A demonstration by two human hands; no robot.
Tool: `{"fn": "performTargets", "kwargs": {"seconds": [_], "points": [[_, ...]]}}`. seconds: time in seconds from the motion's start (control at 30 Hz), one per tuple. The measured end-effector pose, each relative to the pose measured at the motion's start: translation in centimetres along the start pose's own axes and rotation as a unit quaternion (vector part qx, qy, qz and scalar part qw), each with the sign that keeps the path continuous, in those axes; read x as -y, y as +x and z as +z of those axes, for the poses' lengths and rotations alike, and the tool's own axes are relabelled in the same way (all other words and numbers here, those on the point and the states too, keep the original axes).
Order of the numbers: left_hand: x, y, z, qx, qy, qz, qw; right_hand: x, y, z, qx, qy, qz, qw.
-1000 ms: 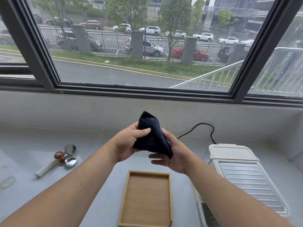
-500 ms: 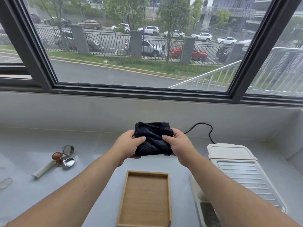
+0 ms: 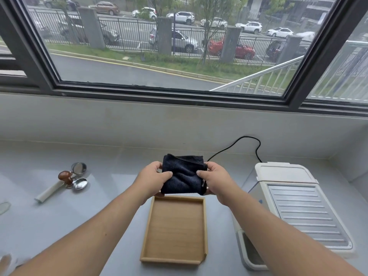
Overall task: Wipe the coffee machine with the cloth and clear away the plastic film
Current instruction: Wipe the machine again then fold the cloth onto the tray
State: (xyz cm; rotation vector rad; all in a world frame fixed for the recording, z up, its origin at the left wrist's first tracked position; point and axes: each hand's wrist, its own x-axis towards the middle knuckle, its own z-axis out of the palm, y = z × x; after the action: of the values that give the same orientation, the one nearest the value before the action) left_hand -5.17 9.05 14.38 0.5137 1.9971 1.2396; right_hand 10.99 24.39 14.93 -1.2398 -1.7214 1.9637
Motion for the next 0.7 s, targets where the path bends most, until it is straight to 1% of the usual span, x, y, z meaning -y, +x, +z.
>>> {"fn": "performTargets", "kwargs": {"seconds": [0.2,0.33,0.5,0.7], "points": [[2.8,0.5,0.5,0.002,0.013,-0.027,1.000,-2.8,0.7,0.4,0.006,-0.022,0.022,0.999],[5.0,0.5,1.1,0.002,0.022,-0.051,0.998,-4.7,0.9,0.6,0.012,-0.013,0.051,0.999],[7.5,0.5,1.9,0.005,0.035,-0.082,0.996,-7.6,1.8,0.6,0.004,-0.040,0.076,0.996],[10.6,0.7,2.9,0.009,0.054,-0.105,0.993,-10.9,2.3,0.7,0.009,-0.046,0.114,0.992]]}}
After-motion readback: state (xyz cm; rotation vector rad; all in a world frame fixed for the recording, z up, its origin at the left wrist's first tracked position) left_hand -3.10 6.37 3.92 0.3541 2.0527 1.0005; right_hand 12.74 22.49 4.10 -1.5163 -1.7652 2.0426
